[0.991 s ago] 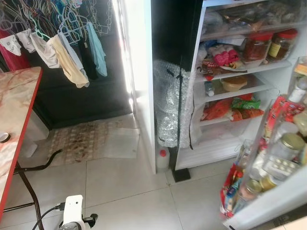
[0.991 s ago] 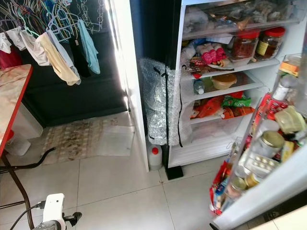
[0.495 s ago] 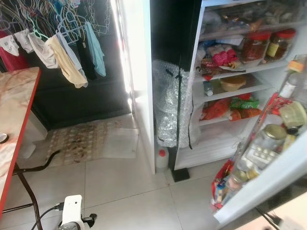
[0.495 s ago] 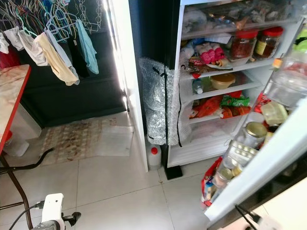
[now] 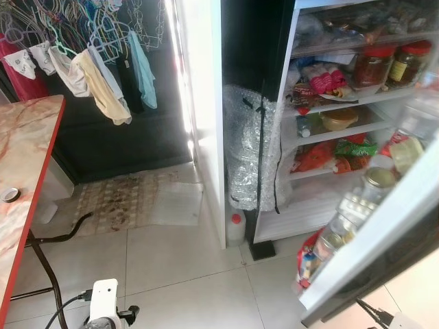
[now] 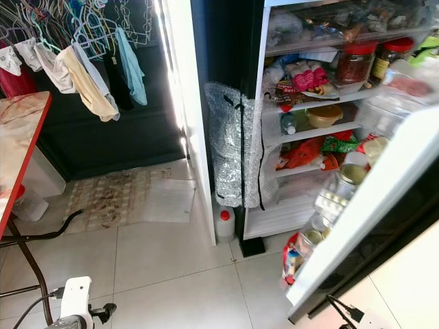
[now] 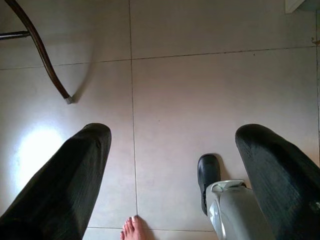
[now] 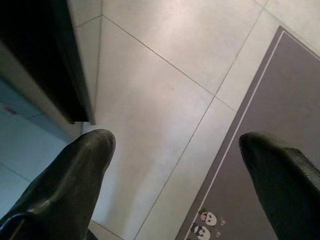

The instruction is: Restocking fridge

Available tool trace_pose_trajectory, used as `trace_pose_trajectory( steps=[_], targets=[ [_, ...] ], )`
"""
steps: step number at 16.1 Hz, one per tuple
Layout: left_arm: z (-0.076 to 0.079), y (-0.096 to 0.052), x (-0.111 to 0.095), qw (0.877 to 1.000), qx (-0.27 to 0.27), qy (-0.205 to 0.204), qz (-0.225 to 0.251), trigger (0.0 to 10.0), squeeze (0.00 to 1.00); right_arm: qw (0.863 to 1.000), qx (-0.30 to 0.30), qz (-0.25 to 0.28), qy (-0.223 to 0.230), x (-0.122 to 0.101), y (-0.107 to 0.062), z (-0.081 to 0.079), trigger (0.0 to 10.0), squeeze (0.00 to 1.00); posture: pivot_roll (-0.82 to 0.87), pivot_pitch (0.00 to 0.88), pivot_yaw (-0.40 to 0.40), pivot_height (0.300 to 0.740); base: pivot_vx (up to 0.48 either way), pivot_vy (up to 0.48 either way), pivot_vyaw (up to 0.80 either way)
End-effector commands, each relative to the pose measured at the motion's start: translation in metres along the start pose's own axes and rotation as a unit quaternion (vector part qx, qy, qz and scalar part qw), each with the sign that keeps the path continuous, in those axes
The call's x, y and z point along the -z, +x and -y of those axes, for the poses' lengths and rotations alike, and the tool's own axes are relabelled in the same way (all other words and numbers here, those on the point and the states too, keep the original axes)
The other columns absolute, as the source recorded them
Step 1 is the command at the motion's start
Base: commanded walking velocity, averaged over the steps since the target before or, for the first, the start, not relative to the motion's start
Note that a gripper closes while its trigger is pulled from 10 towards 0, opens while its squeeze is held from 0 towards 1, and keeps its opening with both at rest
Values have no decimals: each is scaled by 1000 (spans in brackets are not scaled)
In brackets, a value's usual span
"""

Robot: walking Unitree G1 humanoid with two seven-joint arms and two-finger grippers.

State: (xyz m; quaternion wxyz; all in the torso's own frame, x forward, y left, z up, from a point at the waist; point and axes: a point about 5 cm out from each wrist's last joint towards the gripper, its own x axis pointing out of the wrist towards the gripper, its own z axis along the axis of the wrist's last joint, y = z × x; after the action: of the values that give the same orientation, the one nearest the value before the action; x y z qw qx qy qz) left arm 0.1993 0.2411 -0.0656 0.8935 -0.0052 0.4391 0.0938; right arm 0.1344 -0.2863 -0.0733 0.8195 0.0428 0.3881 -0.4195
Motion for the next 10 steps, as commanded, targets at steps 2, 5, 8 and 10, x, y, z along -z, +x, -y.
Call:
trace_pose_trajectory(
  steps=[2,5,8,10],
  targets=[
    [-2,-1,3,1000,0,7,-6,10000,0,1000,10,17,16,-9,3,4,10000,0,-182,0,52,740,0,0,0],
    [-2,-1,3,1000,1,8,-6,10000,0,1000,7,23,18,-11,3,3,10000,0,-182,0,52,740,0,0,0],
    [-2,-1,3,1000,2,12,-4,10000,0,995,-23,94,8,-37,3,-8,10000,0,-179,0,43,740,0,0,0],
    [-2,-1,3,1000,3,14,-4,10000,0,994,-32,104,15,-37,2,-7,10000,0,-178,0,42,740,0,0,0]
  ],
)
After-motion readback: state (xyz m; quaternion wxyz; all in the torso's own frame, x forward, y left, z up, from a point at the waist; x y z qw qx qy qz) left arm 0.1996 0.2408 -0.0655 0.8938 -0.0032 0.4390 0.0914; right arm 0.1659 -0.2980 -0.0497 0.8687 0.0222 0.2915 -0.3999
